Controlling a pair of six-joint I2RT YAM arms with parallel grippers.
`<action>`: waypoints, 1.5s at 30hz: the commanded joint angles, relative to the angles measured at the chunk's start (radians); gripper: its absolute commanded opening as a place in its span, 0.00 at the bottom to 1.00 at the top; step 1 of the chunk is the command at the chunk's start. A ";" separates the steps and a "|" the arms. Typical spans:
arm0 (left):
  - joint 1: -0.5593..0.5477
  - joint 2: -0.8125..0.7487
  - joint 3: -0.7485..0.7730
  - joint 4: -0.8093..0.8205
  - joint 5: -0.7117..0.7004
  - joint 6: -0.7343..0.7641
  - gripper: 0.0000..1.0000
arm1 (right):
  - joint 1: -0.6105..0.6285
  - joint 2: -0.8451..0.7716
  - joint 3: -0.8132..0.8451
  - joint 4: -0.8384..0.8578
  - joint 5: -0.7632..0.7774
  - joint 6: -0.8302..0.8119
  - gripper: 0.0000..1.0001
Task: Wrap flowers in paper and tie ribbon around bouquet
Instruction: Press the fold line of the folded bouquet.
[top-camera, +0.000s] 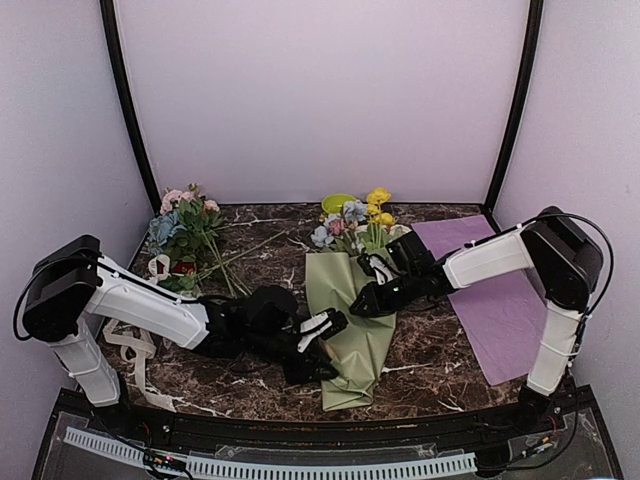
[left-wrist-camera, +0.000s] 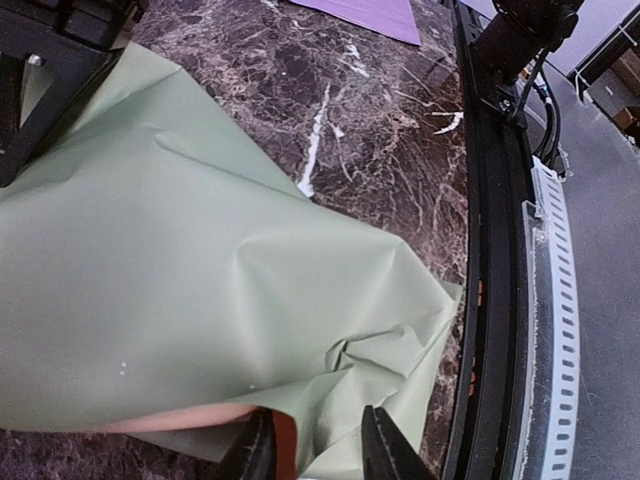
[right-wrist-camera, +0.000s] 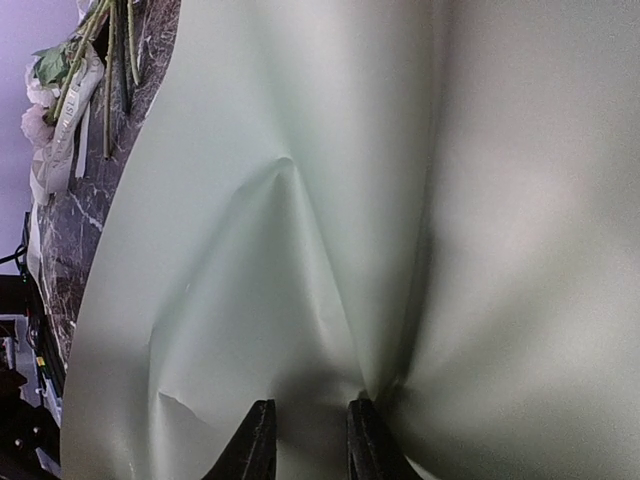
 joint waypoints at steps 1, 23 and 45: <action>-0.008 0.000 -0.011 0.041 0.066 0.013 0.25 | 0.014 0.033 0.006 -0.026 0.041 0.011 0.25; -0.003 -0.110 -0.220 0.246 0.167 -0.177 0.00 | 0.006 0.055 0.028 -0.118 0.169 -0.047 0.29; -0.029 -0.222 0.021 -0.308 0.047 0.058 0.28 | 0.013 0.043 0.040 -0.119 0.139 -0.034 0.30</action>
